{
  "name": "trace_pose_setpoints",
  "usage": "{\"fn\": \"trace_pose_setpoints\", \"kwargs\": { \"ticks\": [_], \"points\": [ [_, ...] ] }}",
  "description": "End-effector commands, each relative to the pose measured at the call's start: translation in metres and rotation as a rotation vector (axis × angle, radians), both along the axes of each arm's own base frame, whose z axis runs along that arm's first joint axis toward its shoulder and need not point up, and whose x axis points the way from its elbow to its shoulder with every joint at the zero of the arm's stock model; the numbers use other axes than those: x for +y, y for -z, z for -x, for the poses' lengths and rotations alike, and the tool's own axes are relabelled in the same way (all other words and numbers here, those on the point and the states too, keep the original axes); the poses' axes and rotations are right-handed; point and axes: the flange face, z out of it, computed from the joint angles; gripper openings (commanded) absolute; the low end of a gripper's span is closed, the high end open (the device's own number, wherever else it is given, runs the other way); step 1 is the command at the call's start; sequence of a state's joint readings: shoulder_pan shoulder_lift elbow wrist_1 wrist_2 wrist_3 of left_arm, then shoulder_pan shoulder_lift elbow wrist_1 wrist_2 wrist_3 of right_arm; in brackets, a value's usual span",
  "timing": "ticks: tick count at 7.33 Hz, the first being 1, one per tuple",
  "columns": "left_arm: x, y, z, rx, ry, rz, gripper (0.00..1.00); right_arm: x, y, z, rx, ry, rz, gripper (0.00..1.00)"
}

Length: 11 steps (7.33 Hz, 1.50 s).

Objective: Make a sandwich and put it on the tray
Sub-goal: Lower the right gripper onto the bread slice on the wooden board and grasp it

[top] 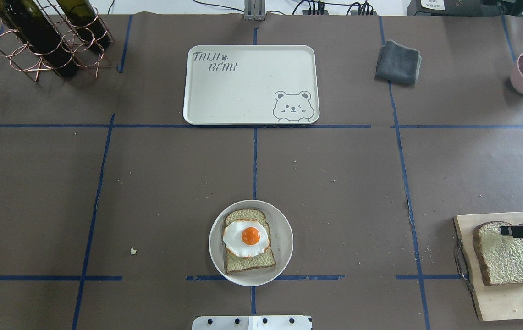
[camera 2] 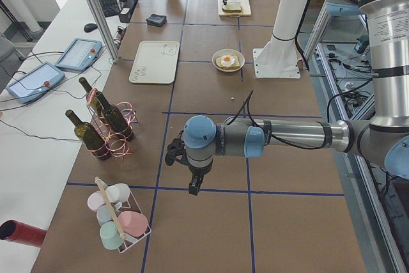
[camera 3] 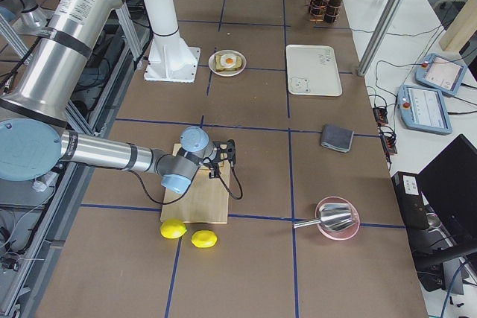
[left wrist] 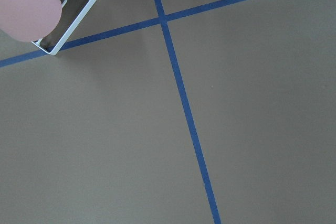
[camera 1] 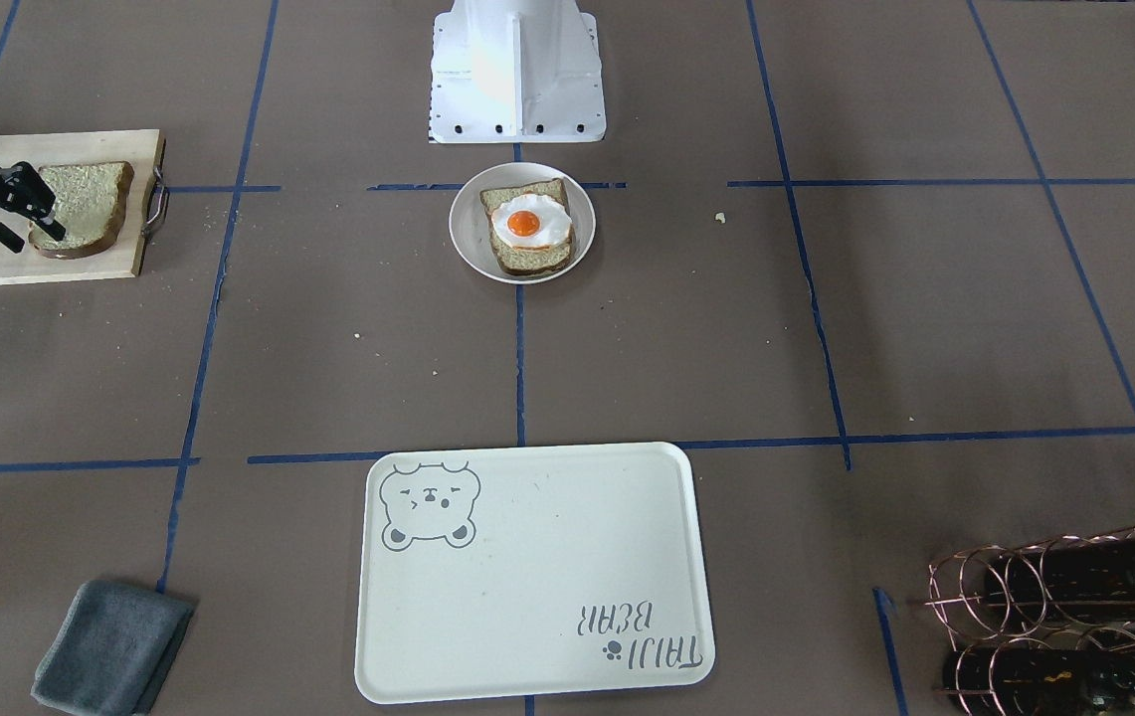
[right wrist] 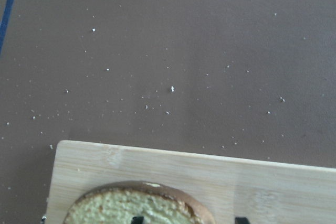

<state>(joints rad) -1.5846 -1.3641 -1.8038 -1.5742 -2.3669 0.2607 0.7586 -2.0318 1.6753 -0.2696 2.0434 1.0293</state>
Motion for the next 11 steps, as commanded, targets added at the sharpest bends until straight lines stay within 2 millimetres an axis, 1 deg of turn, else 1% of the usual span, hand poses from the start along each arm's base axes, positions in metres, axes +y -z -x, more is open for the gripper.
{"fn": "trace_pose_setpoints", "kwargs": {
  "ticks": [1, 3, 4, 5, 6, 8, 9, 10, 11],
  "points": [
    [0.0002, -0.0001, 0.0000, 0.000, 0.001, 0.002, 1.00, 0.0091, -0.0027, -0.0086, -0.008, 0.002, -0.008, 0.65],
    [0.0002, -0.0001, 0.0000, 0.000, 0.001, 0.002, 1.00, 0.0087, -0.0014, -0.0049, -0.012, 0.009, -0.009, 0.65],
    [0.0003, -0.0009, 0.0000, 0.000, 0.000, 0.002, 1.00, 0.0083, -0.0005, -0.0026, -0.013, 0.013, -0.013, 0.63],
    [0.0003, -0.0009, 0.0000, 0.000, 0.000, 0.002, 1.00, 0.0080, 0.0000, -0.0016, -0.014, 0.014, -0.013, 0.51],
    [0.0003, -0.0009, 0.0000, 0.000, 0.000, 0.002, 1.00, 0.0091, -0.0027, -0.0022, -0.010, 0.016, -0.010, 0.47],
    [0.0003, -0.0009, 0.0000, 0.000, 0.001, 0.003, 1.00, 0.0096, -0.0043, -0.0020, -0.007, 0.018, -0.008, 0.47],
    [0.0003, -0.0009, 0.0000, 0.000, 0.001, 0.003, 1.00, 0.0098, -0.0050, -0.0021, -0.006, 0.018, -0.007, 0.41],
    [0.0003, -0.0009, 0.0000, 0.000, 0.000, 0.002, 1.00, 0.0096, -0.0068, -0.0020, -0.004, 0.018, -0.005, 0.22],
    [0.0003, -0.0009, 0.0000, 0.000, 0.000, 0.002, 1.00, 0.0102, -0.0080, -0.0027, -0.001, 0.022, -0.009, 0.00]
  ]
}}
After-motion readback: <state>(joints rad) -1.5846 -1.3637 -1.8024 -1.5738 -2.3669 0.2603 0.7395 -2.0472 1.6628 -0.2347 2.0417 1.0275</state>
